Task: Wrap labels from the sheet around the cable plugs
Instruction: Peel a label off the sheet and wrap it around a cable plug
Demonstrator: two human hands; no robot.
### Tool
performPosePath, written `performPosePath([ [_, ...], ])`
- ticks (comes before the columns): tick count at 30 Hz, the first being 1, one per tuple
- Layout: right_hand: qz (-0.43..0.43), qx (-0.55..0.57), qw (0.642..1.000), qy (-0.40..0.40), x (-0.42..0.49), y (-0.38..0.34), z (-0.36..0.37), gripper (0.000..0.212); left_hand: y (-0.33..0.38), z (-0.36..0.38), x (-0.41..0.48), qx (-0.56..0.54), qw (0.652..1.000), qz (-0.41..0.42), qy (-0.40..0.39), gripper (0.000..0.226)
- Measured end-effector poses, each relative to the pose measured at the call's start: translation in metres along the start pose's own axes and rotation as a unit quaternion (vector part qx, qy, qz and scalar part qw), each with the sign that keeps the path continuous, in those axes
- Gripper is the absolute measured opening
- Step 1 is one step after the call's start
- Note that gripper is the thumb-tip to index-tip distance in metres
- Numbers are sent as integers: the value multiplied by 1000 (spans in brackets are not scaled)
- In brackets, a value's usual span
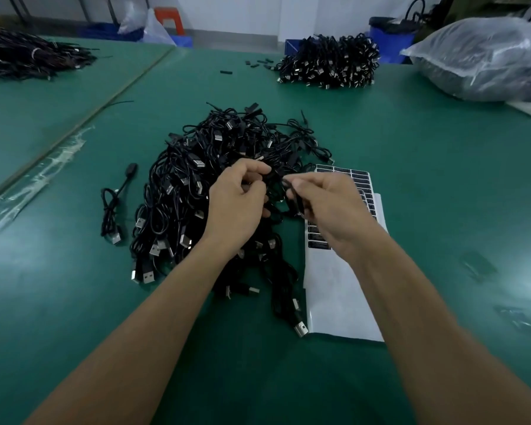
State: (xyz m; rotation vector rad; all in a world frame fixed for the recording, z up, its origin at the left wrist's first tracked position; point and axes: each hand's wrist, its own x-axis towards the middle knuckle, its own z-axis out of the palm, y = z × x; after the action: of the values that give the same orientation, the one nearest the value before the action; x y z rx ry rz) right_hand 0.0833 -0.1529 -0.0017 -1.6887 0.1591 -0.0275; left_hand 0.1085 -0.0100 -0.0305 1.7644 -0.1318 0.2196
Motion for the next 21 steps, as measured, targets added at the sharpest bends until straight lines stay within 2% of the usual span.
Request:
performPosePath([
  [4, 23, 196, 979, -49, 2, -11, -3, 25, 3, 1, -2, 63, 998, 19, -14, 37],
  [6, 18, 217, 974, -69, 2, -11, -2, 25, 4, 4, -2, 115, 992, 50, -18, 40],
  [9, 1, 81, 994, -78, -1, -6, -5, 24, 5, 5, -4, 152, 984, 82, -33, 34],
  [11, 17, -23, 995, -92, -2, -1, -8, 21, 4, 4, -5, 178, 979, 95, -25, 29],
  [13, 31, -98, 993, -66, -1, 7, -9, 21, 2, 4, -5, 209, 972, 109, -15, 30],
  [16, -37, -272, 961, 32, 7, 20, -6, 15, -1, 5, -4, 189, 977, 96, -18, 41],
  [18, -57, -342, 937, 31, 11, 25, 1, 27, -1, 4, -4, 166, 982, 86, -7, 45],
  [21, -51, -373, 926, 35, 17, 28, 12, 39, 0, 2, -6, 132, 988, 78, 20, 43],
])
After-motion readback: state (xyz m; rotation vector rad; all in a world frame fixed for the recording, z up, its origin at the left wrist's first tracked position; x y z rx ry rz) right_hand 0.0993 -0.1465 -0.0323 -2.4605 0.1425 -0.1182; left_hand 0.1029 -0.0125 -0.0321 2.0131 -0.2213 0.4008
